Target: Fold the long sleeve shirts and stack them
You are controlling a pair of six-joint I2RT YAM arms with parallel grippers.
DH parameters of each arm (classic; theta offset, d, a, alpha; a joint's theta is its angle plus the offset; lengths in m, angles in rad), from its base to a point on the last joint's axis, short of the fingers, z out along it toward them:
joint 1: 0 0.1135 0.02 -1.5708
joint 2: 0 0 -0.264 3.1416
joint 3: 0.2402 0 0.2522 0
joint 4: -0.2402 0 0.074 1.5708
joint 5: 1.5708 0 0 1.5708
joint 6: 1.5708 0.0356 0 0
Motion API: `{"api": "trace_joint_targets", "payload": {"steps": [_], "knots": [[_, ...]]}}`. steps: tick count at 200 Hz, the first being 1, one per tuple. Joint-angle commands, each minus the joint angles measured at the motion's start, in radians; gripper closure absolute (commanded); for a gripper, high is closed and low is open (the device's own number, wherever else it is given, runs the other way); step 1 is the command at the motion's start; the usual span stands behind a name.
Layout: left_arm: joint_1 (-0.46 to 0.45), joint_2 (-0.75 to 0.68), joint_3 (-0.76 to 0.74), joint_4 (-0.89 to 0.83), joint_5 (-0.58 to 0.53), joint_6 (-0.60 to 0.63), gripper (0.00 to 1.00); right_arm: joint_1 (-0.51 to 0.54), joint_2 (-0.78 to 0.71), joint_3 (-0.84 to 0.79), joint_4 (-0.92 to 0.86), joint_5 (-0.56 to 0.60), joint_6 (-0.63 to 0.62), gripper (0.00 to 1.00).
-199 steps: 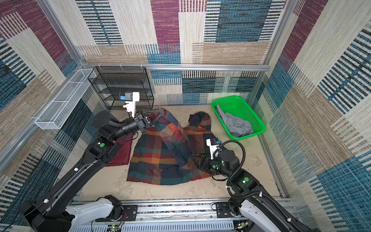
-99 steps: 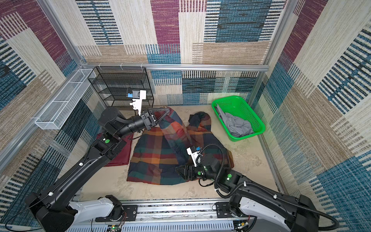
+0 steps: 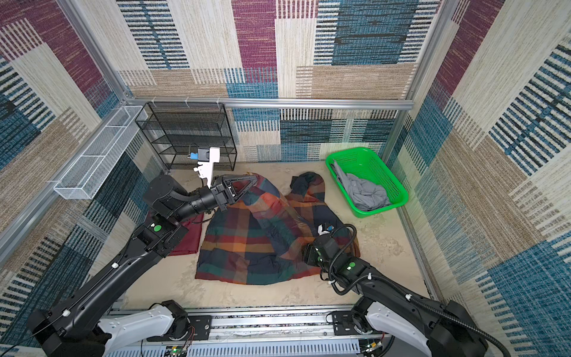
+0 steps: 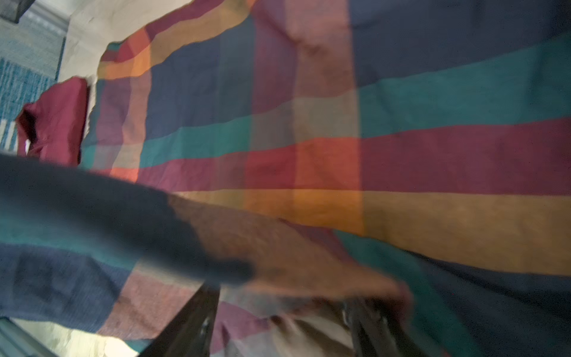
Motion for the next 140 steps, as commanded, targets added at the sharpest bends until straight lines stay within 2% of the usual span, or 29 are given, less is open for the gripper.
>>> {"api": "trace_joint_targets", "payload": {"steps": [1, 61, 97, 114, 140], "knots": [[0.000, -0.018, -0.031, 0.068, 0.014, 0.018, 1.00, -0.049, -0.029, 0.004, -0.062, 0.083, -0.007, 0.34], [0.001, -0.101, -0.205, 0.149, 0.032, 0.012, 1.00, -0.163, 0.011, 0.005, -0.051, 0.008, -0.059, 0.33], [0.000, -0.122, -0.248, 0.180, 0.028, -0.003, 1.00, -0.166, -0.108, 0.008, 0.003, -0.079, -0.150, 0.27], [0.000, -0.115, -0.235, 0.198, 0.028, -0.013, 1.00, -0.166, -0.111, -0.017, 0.039, -0.128, -0.165, 0.30], [0.000, -0.091, -0.210, 0.256, 0.042, -0.045, 1.00, -0.167, -0.022, -0.027, 0.051, -0.157, -0.173, 0.36]]}}
